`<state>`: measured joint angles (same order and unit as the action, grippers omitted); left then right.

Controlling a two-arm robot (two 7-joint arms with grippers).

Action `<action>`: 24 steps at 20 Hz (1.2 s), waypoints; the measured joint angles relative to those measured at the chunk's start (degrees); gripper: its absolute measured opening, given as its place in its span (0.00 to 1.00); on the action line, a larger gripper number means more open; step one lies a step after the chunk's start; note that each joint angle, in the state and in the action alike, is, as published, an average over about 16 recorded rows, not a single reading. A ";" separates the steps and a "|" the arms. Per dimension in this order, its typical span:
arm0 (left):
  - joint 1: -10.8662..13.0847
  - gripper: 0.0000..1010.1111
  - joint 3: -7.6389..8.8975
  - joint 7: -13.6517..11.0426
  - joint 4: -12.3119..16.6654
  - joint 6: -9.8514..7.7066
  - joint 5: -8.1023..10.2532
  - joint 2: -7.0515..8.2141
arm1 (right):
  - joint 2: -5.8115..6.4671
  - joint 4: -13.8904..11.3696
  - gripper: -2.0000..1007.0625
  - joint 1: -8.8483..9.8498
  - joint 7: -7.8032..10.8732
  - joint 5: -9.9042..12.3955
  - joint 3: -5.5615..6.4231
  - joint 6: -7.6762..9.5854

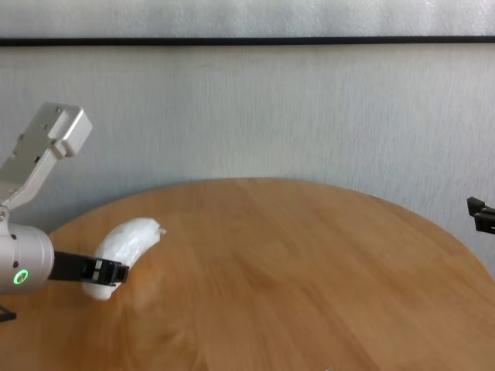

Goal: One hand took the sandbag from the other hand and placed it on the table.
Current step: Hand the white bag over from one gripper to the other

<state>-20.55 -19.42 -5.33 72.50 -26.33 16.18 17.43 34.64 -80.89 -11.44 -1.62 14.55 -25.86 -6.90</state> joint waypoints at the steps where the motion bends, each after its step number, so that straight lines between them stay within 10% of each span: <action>1: 0.20 0.40 0.08 -0.19 0.27 0.57 -0.11 0.05 | 0.00 0.00 1.00 0.00 0.00 0.00 0.00 0.00; 24: 3.28 0.40 -0.03 -14.02 8.39 13.74 -1.96 4.35 | 0.00 0.00 1.00 0.00 0.00 0.00 0.00 0.00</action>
<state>-17.27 -19.45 -19.35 80.89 -12.60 14.22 21.78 34.64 -80.89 -11.44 -1.62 14.55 -25.86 -6.90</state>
